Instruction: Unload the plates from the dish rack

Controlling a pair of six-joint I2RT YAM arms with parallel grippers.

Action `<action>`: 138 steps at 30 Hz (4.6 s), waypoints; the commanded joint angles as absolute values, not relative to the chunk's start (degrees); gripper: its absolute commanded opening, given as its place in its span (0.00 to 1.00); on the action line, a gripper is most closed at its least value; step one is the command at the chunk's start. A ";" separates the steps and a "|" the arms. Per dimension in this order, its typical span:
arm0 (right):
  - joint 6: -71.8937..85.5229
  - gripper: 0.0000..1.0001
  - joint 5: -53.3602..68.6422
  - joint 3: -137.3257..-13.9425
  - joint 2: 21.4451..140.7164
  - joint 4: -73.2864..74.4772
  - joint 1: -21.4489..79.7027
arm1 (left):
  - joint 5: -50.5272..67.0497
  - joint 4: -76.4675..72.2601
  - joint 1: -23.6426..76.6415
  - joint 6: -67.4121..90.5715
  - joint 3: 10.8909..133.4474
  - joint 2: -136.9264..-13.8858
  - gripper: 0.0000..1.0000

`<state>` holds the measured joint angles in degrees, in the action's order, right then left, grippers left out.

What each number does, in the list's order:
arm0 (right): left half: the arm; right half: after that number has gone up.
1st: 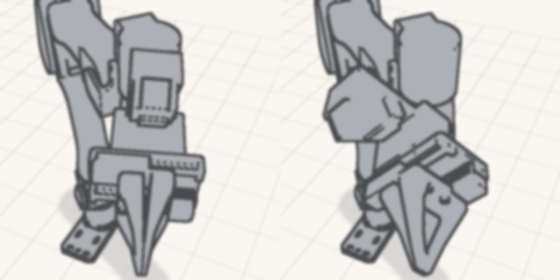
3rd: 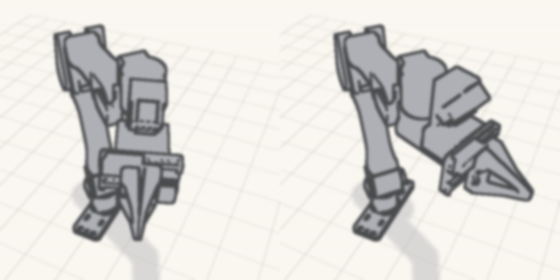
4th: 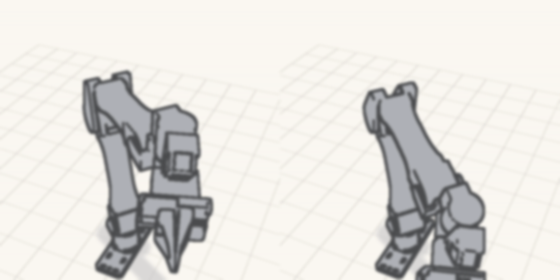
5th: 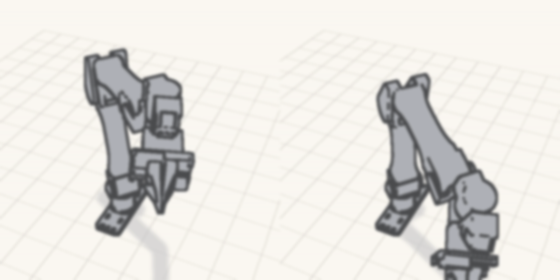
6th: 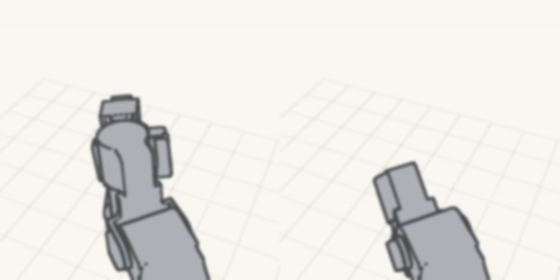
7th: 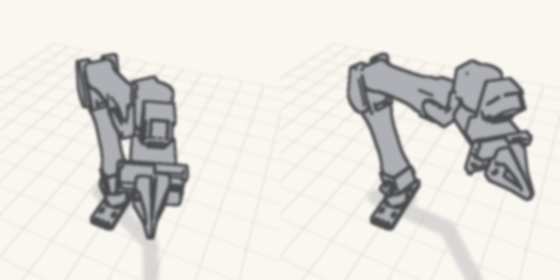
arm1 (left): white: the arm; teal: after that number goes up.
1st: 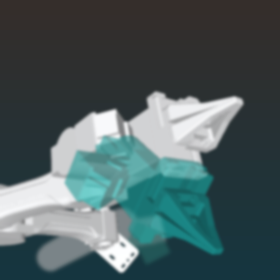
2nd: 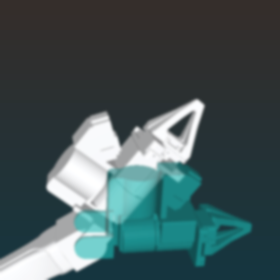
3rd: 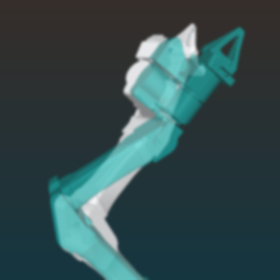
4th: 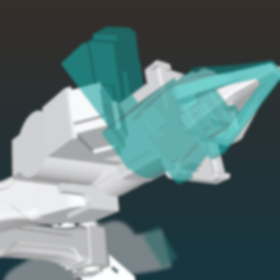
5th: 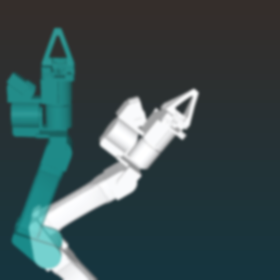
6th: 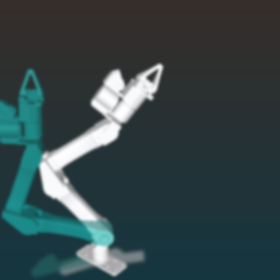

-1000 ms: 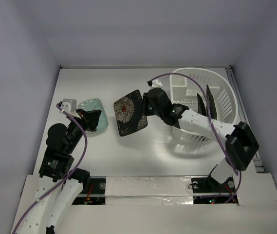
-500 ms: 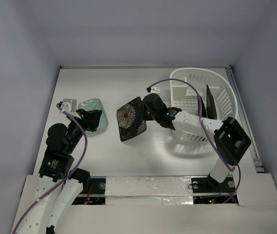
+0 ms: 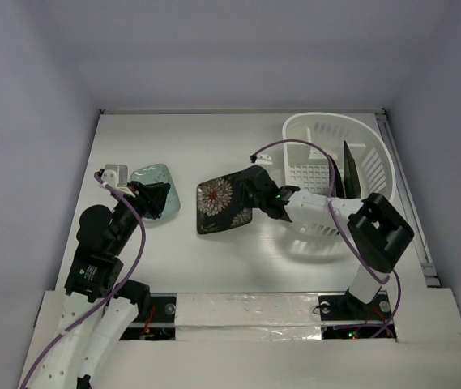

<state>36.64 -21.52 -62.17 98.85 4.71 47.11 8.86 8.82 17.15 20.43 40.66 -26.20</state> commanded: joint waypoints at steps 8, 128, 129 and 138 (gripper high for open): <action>34.72 0.47 -24.78 -65.12 104.84 6.50 49.13 | 9.49 5.89 16.87 20.39 41.22 -26.28 0.16; 28.64 0.00 -45.12 -79.24 66.45 20.43 55.11 | 7.56 6.94 21.89 19.86 41.04 -22.67 0.33; 29.61 0.00 -41.43 -77.45 66.79 14.82 55.11 | 7.65 7.03 21.88 19.86 41.04 -23.20 0.33; 40.59 0.00 -32.26 -67.95 76.28 -1.38 55.11 | 7.56 6.86 20.83 19.95 40.96 -24.69 0.37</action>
